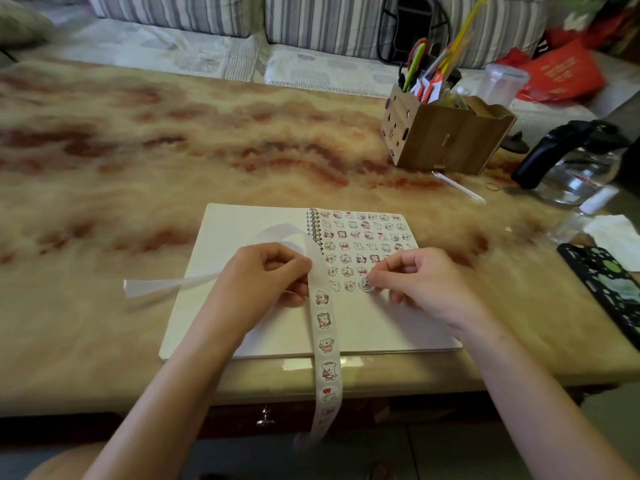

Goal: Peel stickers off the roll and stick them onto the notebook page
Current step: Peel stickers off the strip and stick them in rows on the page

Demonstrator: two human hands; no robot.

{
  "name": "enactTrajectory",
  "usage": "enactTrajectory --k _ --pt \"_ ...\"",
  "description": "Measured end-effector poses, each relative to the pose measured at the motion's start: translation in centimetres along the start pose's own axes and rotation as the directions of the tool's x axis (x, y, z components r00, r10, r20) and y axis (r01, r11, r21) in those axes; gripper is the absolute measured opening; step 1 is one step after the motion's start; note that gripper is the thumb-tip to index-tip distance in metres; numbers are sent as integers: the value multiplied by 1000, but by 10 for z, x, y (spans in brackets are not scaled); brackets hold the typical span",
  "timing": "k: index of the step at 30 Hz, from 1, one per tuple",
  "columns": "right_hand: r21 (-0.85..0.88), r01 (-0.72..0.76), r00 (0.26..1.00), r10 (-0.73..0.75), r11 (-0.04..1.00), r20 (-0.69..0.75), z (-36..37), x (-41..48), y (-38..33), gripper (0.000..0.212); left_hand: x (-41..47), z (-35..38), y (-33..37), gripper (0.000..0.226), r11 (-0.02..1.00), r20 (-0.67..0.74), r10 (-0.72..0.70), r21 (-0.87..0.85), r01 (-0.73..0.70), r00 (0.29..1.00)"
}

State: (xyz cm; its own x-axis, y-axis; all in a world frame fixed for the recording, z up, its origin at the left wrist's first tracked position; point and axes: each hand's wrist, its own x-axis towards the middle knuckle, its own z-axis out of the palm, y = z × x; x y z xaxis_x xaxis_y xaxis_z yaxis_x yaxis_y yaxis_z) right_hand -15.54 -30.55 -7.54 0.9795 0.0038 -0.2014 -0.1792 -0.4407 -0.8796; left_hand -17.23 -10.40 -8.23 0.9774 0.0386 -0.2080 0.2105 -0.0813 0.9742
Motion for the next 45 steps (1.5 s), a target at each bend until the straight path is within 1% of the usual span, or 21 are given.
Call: enactTrajectory --k 16,22,30,32,35,36,40,43,45 --pt "-15 24 1000 -24 1000 -19 5 3 4 1 0 0 0 13 1000 4 1 13 -1 1000" --pt "-76 60 997 -63 995 -40 7 4 8 7 0 1 2 13 1000 1 -1 11 1 1000" --pt "-152 110 990 -122 982 -70 11 9 18 9 -2 2 2 14 1000 -3 -3 17 3 1000" --pt "-144 119 989 -130 982 -69 9 10 19 12 -1 1 2 14 1000 -3 -3 24 3 1000" --pt "-114 110 990 -119 987 -77 6 13 21 28 -1 2 1 15 999 -5 -3 35 3 1000" --pt "-116 107 991 -116 987 -73 5 15 22 30 -1 2 1 15 999 -7 -2 37 2 1000" --pt "-135 132 989 -139 982 -41 4 19 25 21 -1 1 0 14 999 -11 -1 43 2 1000" --pt "-69 122 991 -126 990 -47 2 19 24 19 -1 1 0 13 999 -12 3 50 -3 1000" --pt "-48 103 993 -105 994 -61 3 18 23 27 -1 1 0 13 999 -12 4 51 -3 1000"
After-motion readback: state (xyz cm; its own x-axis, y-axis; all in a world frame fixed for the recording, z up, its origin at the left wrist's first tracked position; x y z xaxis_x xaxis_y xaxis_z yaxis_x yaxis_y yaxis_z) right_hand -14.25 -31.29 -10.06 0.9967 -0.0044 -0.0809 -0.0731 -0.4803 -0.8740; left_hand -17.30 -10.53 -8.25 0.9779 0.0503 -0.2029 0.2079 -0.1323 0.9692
